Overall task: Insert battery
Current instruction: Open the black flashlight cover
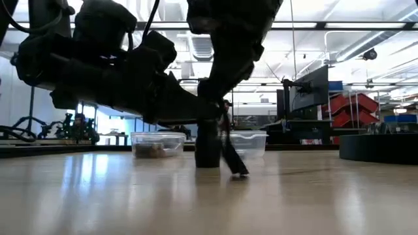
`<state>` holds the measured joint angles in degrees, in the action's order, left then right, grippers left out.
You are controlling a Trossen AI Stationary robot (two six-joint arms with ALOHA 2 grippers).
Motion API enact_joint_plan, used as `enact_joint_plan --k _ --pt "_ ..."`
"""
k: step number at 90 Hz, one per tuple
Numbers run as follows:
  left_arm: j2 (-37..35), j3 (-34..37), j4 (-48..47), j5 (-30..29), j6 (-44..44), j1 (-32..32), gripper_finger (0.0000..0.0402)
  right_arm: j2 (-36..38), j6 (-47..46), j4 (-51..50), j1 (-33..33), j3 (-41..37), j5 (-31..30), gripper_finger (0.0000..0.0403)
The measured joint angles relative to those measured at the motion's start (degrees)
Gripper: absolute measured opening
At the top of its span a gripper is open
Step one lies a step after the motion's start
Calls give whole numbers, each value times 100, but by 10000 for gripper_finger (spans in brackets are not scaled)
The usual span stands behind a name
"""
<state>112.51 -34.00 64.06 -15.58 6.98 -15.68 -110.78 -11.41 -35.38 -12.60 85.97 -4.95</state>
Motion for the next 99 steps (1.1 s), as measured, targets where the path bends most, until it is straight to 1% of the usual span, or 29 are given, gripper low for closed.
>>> enact_joint_plan --k 6,13,37,50,62,84,99 --pt "0 0 2 13 -4 -2 93 0 256 -5 0 -2 26 91" --pt "0 -2 2 21 5 -2 93 1 157 2 7 -2 24 95" --pt "2 -2 -9 11 39 0 93 -4 -1093 -47 16 159 70 151" --pt "2 -4 -9 3 47 0 93 -4 -1797 -15 19 195 48 166" --pt "2 -7 -9 -12 62 0 93 -4 -2158 -99 24 195 50 156" --pt "2 -7 -7 -33 104 4 93 -54 -2082 -153 24 203 -10 100" --pt "2 -7 -7 -36 80 4 93 -66 -1811 -153 22 203 -124 98"
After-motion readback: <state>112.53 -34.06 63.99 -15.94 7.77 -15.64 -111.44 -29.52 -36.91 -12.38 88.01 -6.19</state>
